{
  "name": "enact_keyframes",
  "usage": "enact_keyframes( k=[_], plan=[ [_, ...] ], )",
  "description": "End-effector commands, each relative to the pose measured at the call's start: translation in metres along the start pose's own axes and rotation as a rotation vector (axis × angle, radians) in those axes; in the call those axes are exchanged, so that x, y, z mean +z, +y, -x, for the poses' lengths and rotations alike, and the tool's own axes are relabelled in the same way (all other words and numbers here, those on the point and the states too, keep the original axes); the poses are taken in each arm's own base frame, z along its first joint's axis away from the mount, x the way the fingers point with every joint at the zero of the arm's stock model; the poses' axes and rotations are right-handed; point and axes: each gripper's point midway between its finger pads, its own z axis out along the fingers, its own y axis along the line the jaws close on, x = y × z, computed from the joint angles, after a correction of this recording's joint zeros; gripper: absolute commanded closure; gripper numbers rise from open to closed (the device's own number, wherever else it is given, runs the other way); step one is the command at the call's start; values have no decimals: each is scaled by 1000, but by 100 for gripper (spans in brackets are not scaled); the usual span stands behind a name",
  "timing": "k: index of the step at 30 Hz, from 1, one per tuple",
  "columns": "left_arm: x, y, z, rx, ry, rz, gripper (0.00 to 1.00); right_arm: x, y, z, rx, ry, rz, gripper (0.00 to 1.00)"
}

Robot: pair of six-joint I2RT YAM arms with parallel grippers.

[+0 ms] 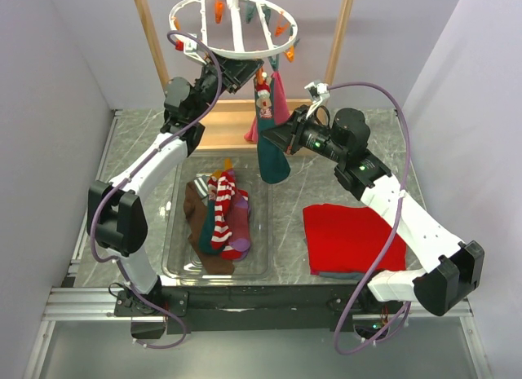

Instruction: Remove the socks clipped to the hanger

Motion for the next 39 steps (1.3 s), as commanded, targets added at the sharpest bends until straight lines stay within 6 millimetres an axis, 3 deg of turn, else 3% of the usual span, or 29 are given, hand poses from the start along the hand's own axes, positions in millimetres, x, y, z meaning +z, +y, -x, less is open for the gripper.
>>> enact_keyframes(
  k=[1, 9, 12, 15, 17, 19, 23, 25, 29, 31, 35, 39],
  plan=[
    [1, -31, 12, 31, -23, -76, 64, -9, 23, -11, 11, 47, 70, 87],
    [2, -29, 13, 32, -24, -55, 87, -9, 23, -17, 19, 56, 72, 87],
    [2, -27, 11, 34, -15, -45, 87, -11, 23, -18, 21, 57, 70, 87],
    [1, -23, 8, 24, 4, -24, 72, -17, 24, -24, 23, 65, 65, 87],
    [-1, -19, 3, 15, 25, -4, 55, -21, 19, -33, 30, 77, 47, 87],
    [-6, -19, -4, 8, 53, 3, 45, -29, 21, -35, 30, 70, 40, 87],
    [-17, -21, -18, 3, 117, -4, 29, -44, 16, -61, 64, 101, 30, 87],
    [-23, -24, -23, 9, 146, -1, 22, -52, 19, -64, 76, 95, 32, 87],
    [-42, -42, -31, 50, 195, -12, 18, -67, 22, -80, 105, 98, 38, 87],
    [-52, -41, -38, 52, 228, 26, 14, -71, 20, -87, 125, 103, 31, 87],
    [-90, -52, -48, 128, 270, 86, 12, -75, 25, -97, 157, 102, 55, 87],
    [-133, -63, -61, 170, 297, 130, 10, -68, 25, -111, 159, 123, 11, 87]
  ],
)
